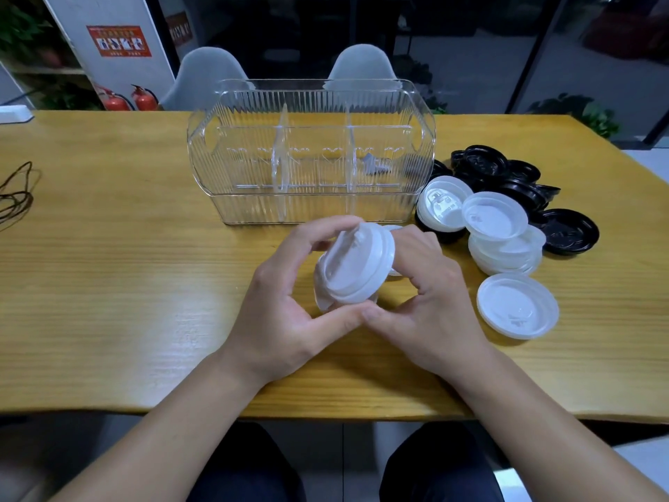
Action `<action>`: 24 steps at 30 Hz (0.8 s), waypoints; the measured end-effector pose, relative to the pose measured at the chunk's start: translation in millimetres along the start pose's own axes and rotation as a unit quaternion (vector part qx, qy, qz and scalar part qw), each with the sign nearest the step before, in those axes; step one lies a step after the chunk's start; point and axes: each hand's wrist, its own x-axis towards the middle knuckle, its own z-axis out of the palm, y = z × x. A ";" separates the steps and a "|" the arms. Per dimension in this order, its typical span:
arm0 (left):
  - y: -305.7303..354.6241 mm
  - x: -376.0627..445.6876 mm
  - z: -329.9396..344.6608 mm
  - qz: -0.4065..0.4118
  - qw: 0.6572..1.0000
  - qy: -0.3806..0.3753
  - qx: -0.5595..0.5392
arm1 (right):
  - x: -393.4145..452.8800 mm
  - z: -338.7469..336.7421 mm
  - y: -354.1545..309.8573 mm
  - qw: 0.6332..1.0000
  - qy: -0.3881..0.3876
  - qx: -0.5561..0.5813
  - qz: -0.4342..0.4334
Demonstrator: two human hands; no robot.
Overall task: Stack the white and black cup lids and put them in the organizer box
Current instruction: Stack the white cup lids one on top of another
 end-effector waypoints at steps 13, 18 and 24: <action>-6.6 1.0 -8.1 -0.037 0.998 -0.033 0.031 | 0.9 -14.1 -7.3 0.992 0.008 0.083 0.095; -5.5 0.3 -8.7 -0.042 0.998 -0.045 0.015 | -0.9 -11.7 -6.4 0.990 -0.034 0.079 0.109; -1.4 0.4 -8.6 -0.091 0.992 -0.089 0.024 | -1.0 -8.1 3.0 0.990 -0.045 0.033 0.131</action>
